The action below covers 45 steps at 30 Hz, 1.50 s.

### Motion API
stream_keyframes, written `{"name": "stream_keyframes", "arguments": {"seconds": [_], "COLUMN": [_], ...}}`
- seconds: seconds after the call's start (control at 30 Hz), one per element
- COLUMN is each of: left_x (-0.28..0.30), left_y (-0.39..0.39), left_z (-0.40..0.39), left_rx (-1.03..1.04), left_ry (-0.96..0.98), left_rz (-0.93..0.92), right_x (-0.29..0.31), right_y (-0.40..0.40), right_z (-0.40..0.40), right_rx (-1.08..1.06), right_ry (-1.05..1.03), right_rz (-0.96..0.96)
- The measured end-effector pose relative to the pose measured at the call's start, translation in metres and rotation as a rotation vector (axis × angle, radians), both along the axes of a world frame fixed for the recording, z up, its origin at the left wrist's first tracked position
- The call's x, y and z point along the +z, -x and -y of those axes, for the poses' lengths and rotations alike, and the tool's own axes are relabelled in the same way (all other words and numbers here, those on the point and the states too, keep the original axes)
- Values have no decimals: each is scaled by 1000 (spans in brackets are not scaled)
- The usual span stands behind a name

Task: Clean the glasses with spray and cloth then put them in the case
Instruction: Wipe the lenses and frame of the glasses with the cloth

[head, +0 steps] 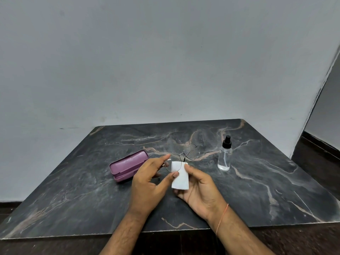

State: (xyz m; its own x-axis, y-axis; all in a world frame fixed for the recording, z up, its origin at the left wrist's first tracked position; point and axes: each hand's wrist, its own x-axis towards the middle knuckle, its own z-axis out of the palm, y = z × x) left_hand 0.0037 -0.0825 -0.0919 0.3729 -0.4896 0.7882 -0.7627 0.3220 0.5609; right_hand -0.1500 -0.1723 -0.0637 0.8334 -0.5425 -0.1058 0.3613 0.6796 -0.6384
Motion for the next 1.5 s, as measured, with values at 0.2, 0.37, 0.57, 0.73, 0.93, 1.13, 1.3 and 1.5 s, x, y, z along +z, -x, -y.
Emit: {"name": "stream_keyframes", "arguments": {"seconds": [0.2, 0.37, 0.57, 0.73, 0.93, 1.13, 1.3, 1.5], "left_x": [2, 2, 2, -2, -3, -4, -6, -5], "left_y": [1, 2, 0, -4, -2, -1, -2, -2], "left_z": [-1, -2, -4, 0, 1, 0, 0, 0], "left_rx": [-72, -78, -39, 3, 12, 24, 85, 79], "left_ry": [18, 29, 27, -22, -55, -97, -108, -125], "left_rz": [-87, -93, -87, -31, 140, 223, 252, 258], "right_x": [3, 1, -6, -12, -11, -13, -21, -19], "right_y": [0, -2, -7, 1, 15, 21, 16, 18], "right_z": [-1, -3, -6, -4, 0, 7, -2, 1], "right_rx": [129, 170, -163, -509, -927, -1070, -1011, -1005], "right_ry": [4, 84, 79, 258, 788, 1662, 1849, 1854], "right_rz": [1, -43, -71, -122, -301, -454, -391, -412]}}
